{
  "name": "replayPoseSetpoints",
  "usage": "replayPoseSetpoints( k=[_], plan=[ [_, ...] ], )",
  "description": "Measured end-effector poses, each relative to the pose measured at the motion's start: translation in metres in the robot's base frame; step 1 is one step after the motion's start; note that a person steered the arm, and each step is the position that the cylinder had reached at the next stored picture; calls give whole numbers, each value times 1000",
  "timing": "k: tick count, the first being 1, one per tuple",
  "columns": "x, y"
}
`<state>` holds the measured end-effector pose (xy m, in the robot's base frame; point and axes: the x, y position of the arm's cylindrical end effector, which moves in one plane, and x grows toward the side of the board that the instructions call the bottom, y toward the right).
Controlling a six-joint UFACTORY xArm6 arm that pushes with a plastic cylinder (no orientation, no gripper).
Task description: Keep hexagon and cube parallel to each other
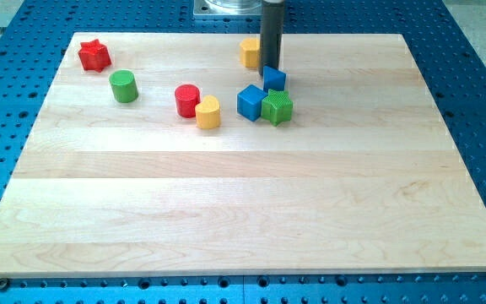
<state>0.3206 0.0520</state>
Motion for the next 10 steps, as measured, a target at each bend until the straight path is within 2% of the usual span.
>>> replayPoseSetpoints(
  k=[1, 2, 3, 5, 6, 7, 8, 9, 10],
  plan=[
    [113, -7],
    [112, -29],
    [67, -59],
    [13, -50],
    [7, -73],
    [-2, 36],
    [-36, 121],
    [-11, 3],
    [-57, 54]
  ],
)
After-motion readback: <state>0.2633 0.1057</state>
